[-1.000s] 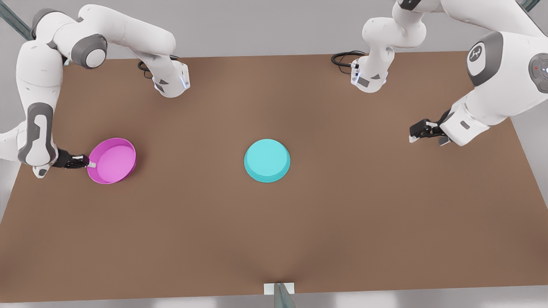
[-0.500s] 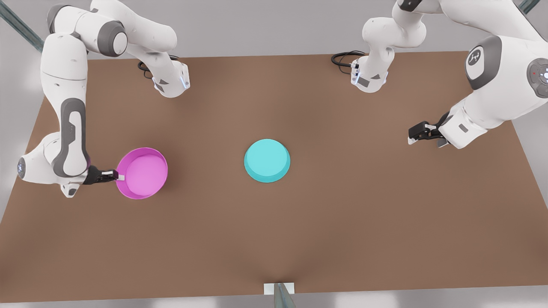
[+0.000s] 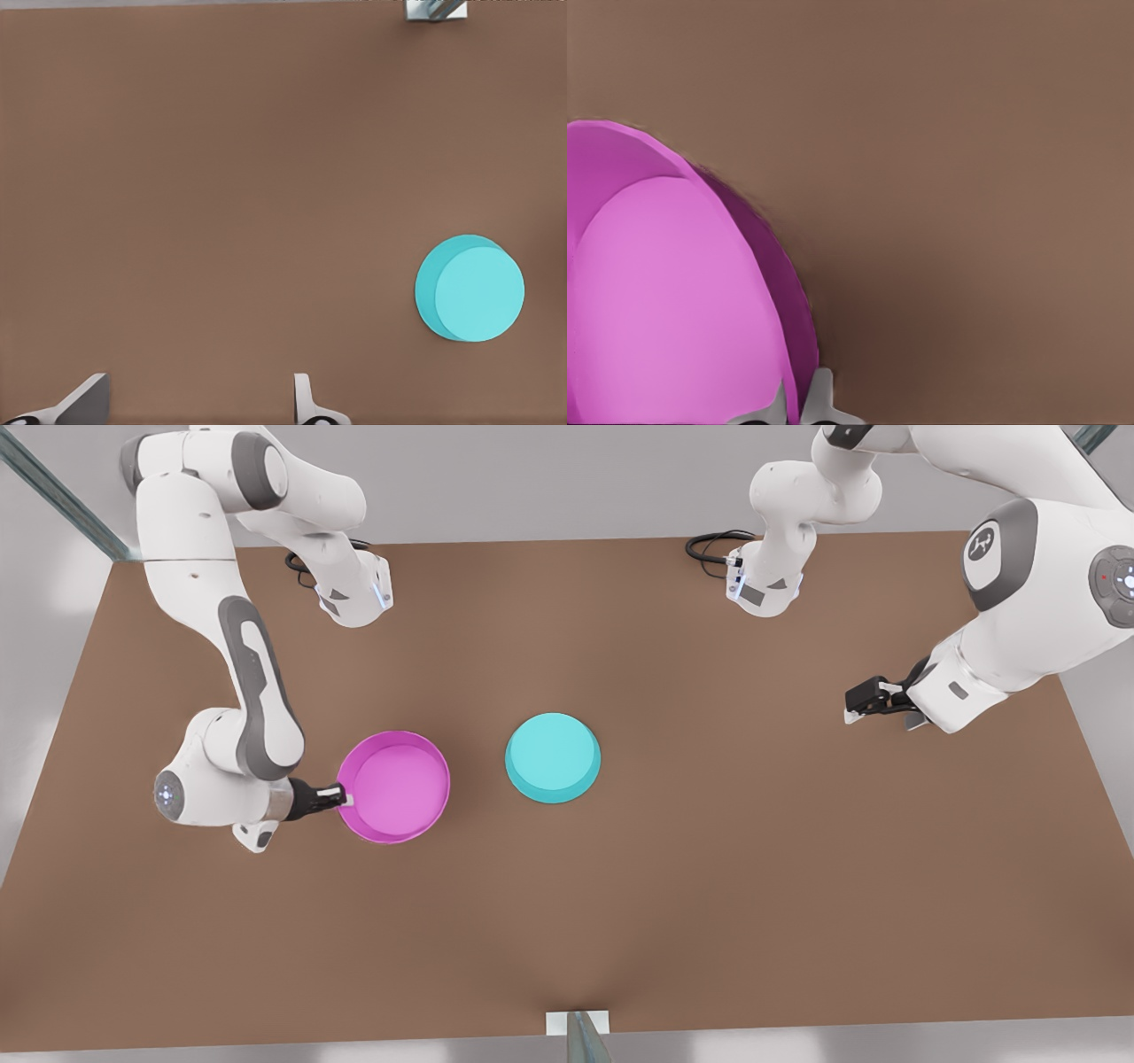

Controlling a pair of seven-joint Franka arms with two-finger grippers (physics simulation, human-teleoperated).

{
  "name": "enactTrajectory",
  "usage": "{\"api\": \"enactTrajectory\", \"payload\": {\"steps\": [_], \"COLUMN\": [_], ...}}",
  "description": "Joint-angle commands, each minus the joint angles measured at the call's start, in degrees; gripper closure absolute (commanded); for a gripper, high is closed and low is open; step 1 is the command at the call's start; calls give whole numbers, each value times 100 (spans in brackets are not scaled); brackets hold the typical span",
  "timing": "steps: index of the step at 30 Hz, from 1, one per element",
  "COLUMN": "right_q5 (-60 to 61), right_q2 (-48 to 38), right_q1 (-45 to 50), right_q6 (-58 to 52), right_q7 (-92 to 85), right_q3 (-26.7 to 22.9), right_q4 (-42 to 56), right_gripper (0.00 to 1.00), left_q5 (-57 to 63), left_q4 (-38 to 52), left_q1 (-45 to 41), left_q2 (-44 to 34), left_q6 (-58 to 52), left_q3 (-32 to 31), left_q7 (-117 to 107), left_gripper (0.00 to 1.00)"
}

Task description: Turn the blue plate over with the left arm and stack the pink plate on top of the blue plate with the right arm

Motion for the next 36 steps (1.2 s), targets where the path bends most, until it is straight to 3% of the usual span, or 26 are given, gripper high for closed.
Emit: {"api": "enactTrajectory", "payload": {"steps": [1, 8, 15, 18, 23, 27, 36], "right_q5": [-41, -234, -234, -594, -946, -902, -894], "right_q2": [-17, -140, -114, -158, -377, -492, -343], "right_q1": [28, 81, 1425, 2225, 2586, 2533, 2103], "right_q6": [3, -5, 12, 364, 1057, 2437, 3519], "right_q7": [126, 1277, 2648, 3150, 3660, 3880, 3818], "right_q3": [6, 963, 920, 621, 709, 1078, 1412], "right_q4": [13, 153, 531, 523, -101, -1094, -1763], "right_gripper": [79, 79, 79, 79, 79, 79, 79], "left_q5": [1, 1, 10, 10, 18, 27, 27], "left_q4": [0, 0, 0, 0, 0, -17, -35], "left_q1": [0, 0, 0, 0, 0, 0, 0], "left_q2": [0, 0, 0, 8, 8, 8, 43], "left_q6": [0, 0, 0, 0, 0, -9, -9], "left_q3": [0, 0, 0, 0, 0, 0, 0], "left_q7": [0, 0, 0, 0, 0, 0, 9], "left_gripper": [0, 0, 0, 0, 0, 0, 0]}}
